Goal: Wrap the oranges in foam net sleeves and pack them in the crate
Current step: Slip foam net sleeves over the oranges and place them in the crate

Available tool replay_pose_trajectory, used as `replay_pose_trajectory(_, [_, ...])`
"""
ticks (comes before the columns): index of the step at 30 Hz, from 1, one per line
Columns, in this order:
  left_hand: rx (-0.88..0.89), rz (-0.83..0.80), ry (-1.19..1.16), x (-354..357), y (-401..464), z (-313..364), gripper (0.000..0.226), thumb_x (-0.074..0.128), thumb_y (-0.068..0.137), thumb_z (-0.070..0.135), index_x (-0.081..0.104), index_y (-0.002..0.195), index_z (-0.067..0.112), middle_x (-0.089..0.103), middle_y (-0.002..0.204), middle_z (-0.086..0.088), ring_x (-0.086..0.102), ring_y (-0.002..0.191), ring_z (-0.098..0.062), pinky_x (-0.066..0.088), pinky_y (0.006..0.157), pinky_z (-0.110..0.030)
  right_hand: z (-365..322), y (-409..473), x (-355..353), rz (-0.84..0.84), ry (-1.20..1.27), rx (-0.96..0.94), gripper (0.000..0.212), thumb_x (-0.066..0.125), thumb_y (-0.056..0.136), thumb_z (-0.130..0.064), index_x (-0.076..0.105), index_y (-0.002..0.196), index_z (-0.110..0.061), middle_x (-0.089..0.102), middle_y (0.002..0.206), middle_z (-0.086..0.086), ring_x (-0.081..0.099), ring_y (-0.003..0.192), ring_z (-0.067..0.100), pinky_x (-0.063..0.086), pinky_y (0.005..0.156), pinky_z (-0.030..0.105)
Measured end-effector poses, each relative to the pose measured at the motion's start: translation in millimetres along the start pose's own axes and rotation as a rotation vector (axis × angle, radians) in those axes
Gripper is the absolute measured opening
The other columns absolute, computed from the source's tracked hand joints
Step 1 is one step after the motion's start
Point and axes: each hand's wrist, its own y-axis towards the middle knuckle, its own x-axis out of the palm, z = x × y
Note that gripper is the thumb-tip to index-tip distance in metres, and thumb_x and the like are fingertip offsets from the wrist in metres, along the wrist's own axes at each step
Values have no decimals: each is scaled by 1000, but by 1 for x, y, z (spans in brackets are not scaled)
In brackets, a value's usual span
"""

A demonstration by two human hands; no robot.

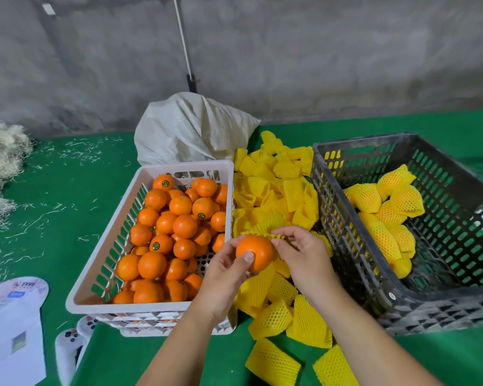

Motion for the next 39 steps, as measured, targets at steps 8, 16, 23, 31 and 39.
replay_pose_trajectory(8, [128,62,-34,1,0,0,70,88,81,53,58,143,38,70,131,-4,71,115,-20,58,91,-33,-12,-35,13,-47,-259,-350,16,70,95,-17,71,105,-29,68,98,-18,65,91,3,50,74,16])
replay_pose_trajectory(16, [135,-86,162,1,-2,-7,58,76,96,15,52,146,33,62,92,-21,63,78,-24,57,73,-34,-16,-25,5,-77,-521,-360,35,62,96,-2,70,125,-21,48,119,-3,47,118,17,48,91,23])
replay_pose_trajectory(23, [189,110,65,7,2,-11,43,73,87,14,62,125,29,66,97,-15,60,87,-29,49,77,-47,-33,-44,14,-210,-523,-606,33,63,94,-2,70,122,-17,58,116,0,56,108,15,50,87,26])
replay_pose_trajectory(31, [168,28,163,-4,0,-12,61,76,91,52,49,145,48,70,115,-5,59,85,-29,51,72,-49,-8,-37,10,-95,-548,-504,60,71,93,-27,49,148,-35,35,137,-10,39,127,13,44,96,21])
replay_pose_trajectory(39, [146,-8,212,-5,3,-11,73,84,88,49,41,145,38,70,113,-6,66,89,-22,55,73,-40,-11,-29,9,15,-486,-620,40,59,91,3,74,122,-19,60,122,-2,54,115,18,47,94,24])
